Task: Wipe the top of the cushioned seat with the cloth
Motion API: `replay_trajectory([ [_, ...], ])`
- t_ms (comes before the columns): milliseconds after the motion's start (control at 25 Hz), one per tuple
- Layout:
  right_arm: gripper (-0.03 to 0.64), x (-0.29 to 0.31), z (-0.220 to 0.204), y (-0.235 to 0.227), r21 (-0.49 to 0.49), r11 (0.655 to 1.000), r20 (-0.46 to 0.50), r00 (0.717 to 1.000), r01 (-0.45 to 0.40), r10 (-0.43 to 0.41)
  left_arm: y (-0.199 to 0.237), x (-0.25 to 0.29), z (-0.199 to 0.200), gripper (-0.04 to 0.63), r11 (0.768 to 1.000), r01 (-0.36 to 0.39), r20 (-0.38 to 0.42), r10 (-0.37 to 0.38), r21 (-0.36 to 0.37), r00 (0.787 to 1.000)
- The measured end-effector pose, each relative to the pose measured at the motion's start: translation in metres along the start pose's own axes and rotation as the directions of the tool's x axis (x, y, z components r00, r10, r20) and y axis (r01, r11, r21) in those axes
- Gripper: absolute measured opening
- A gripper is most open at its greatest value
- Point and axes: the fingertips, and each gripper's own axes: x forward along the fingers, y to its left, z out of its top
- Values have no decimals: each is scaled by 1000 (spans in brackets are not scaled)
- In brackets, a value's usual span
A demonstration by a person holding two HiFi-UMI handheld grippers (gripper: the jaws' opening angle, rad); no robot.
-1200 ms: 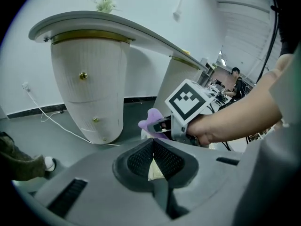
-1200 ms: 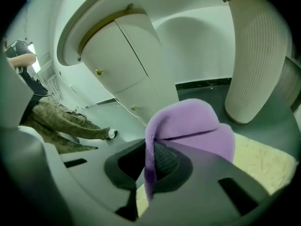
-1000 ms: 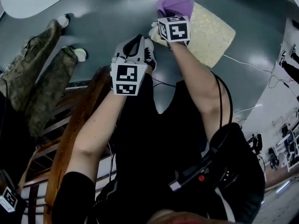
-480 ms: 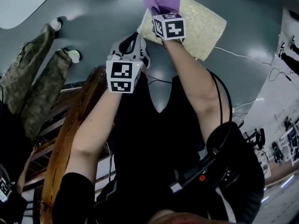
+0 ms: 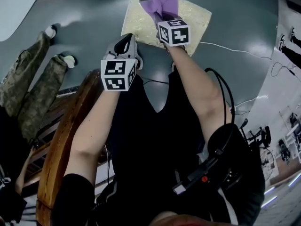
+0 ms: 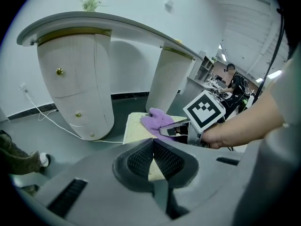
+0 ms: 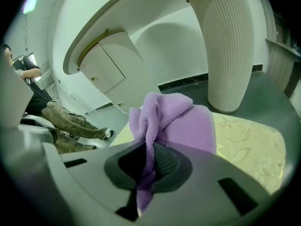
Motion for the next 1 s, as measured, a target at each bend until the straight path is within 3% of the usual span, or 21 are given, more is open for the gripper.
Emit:
replay_trajectory([
  [560,21,-61,-33,-67,28,1000,-1,1000,11,-11,-61,34,11,3,999,27,-12,-28,-20,1000],
  [1000,21,-98,-54,-108,29,999,-10,999,33,-33,-104,53,15,3,998,61,-27,-61,17,998],
])
